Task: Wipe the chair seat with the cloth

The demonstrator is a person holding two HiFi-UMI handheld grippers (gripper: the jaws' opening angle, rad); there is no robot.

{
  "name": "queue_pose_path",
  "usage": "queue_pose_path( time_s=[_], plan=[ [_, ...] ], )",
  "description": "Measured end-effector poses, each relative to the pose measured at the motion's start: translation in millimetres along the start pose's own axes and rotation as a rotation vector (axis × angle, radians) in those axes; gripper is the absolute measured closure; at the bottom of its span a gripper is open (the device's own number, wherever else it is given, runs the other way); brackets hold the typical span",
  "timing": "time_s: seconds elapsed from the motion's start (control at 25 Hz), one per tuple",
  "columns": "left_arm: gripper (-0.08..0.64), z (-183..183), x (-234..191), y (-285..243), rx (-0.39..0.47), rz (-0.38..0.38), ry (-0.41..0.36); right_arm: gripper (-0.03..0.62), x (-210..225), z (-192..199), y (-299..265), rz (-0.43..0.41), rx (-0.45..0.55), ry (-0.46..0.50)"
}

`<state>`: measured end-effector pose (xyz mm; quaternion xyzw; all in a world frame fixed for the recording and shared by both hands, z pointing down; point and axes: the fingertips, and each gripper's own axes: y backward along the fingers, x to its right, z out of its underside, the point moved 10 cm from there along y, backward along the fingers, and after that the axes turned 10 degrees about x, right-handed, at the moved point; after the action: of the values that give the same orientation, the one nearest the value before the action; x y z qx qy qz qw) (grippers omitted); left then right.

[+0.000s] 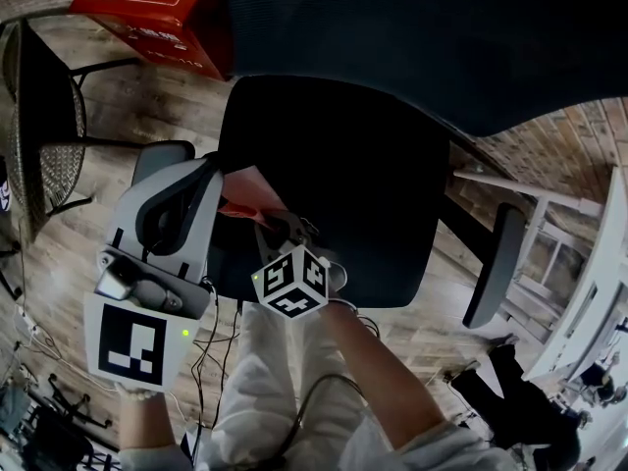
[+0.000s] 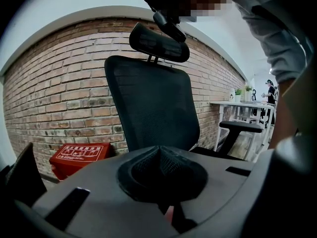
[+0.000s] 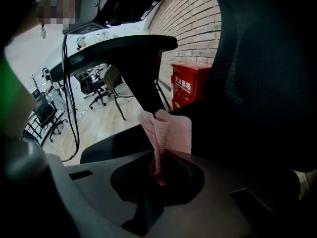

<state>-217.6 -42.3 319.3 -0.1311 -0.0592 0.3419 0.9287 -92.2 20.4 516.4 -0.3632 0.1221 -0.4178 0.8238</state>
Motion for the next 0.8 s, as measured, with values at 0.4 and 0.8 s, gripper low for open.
queue_pose_path(
  time_s=[0.4,0.8],
  plan=[
    [0.541,1,32,-15,-0.014,0.048,0.005,0.538,33,51,51,0.159,-0.059,-0.090],
    [0.541,0,78,-41,-0.009,0.131,-0.003,0.538,66,109,119,0.378,-0.116,-0.245]
  ],
)
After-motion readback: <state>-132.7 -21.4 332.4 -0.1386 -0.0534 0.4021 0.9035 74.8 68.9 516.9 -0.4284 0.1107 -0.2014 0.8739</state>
